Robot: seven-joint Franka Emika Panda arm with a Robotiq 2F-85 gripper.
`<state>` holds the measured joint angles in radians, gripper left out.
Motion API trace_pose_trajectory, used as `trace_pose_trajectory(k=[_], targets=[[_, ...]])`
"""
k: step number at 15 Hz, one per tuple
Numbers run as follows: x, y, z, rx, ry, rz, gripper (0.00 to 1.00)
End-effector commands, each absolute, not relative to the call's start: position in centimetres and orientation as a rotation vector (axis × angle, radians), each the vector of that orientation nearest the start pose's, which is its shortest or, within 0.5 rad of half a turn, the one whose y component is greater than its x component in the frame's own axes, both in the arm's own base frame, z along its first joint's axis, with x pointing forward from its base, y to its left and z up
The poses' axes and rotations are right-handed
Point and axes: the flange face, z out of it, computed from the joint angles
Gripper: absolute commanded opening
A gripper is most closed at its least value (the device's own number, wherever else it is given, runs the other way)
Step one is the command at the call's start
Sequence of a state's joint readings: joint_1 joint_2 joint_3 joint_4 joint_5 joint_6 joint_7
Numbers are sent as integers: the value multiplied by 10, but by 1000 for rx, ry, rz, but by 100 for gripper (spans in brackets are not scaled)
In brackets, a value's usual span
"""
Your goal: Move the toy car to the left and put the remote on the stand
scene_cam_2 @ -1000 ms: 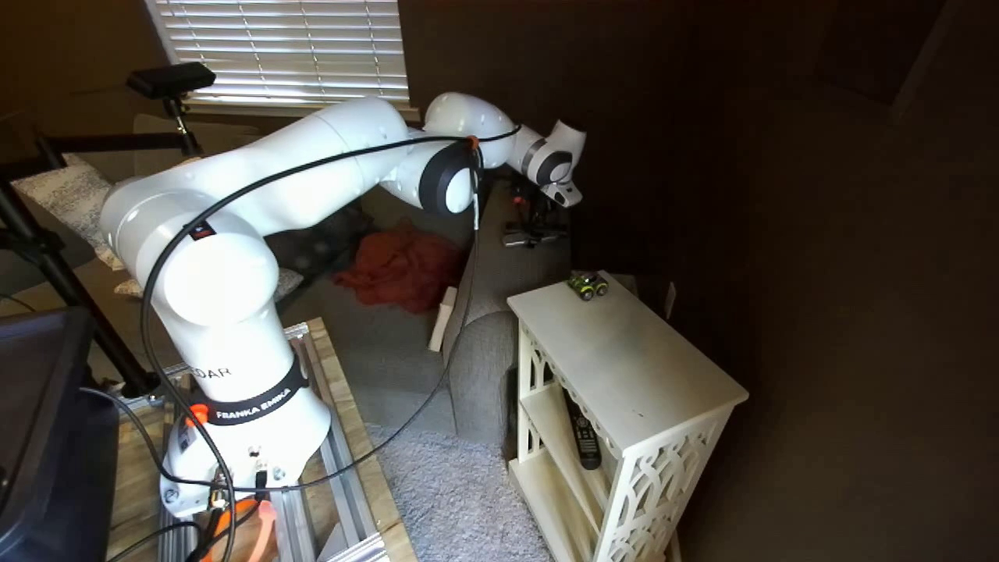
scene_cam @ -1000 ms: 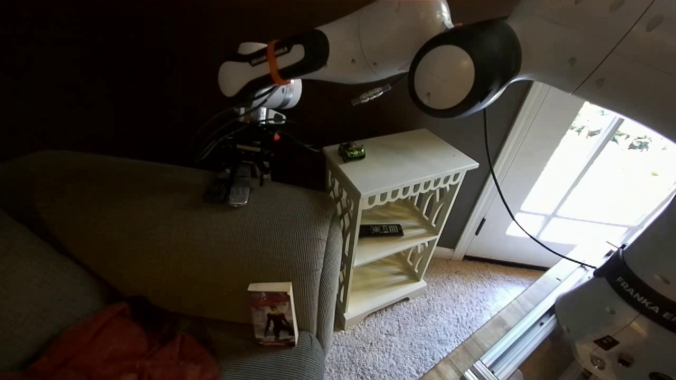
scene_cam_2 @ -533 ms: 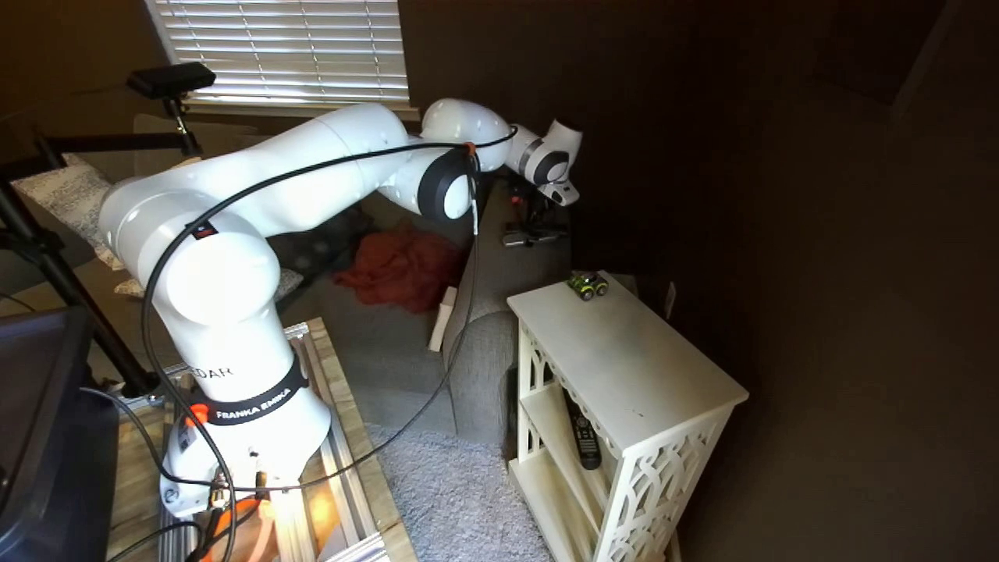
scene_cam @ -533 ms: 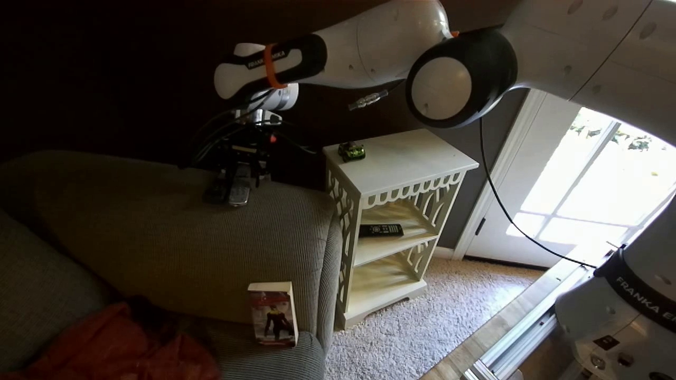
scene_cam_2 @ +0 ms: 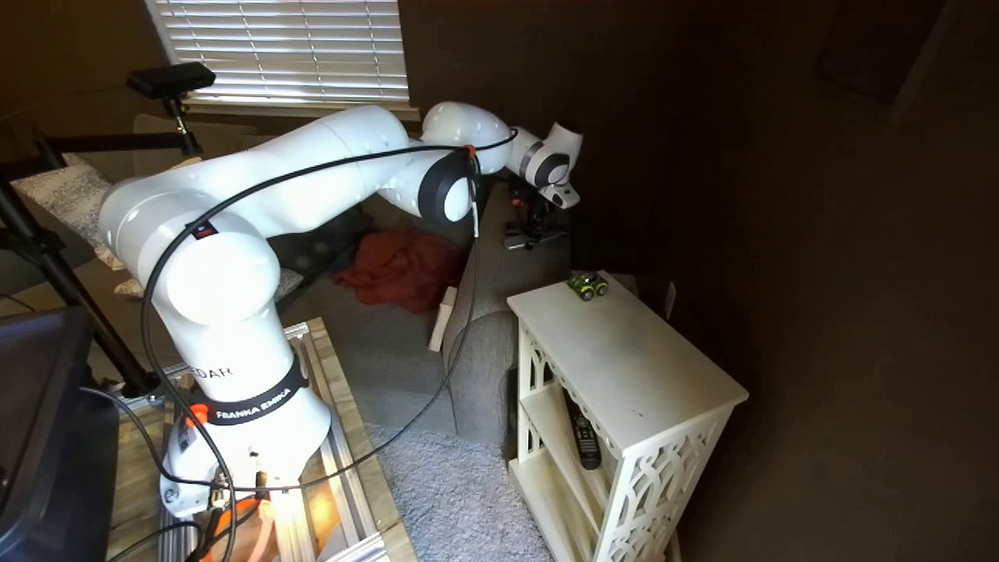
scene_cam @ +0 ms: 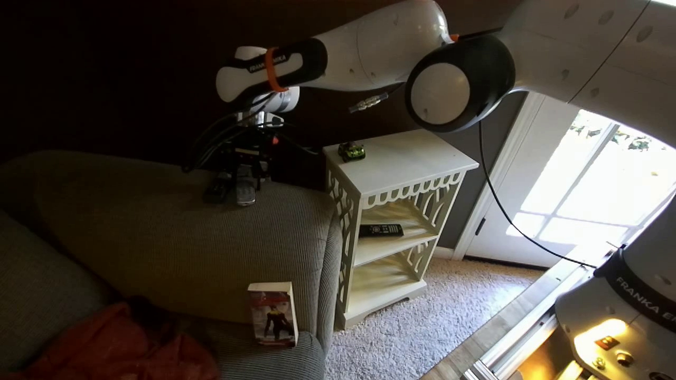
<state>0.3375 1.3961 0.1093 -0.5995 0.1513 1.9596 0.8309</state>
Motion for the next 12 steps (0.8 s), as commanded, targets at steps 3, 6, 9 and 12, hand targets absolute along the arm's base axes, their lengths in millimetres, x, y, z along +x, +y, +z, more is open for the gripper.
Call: trace_pose_trajectory(k=[3, 6, 9, 12], targets=[[732, 303, 112, -2916, 786, 230, 55], [724, 309, 121, -3050, 701, 218, 28], [715, 319, 145, -3175, 623, 226, 28], [707, 329, 183, -3258, 570, 242, 28]])
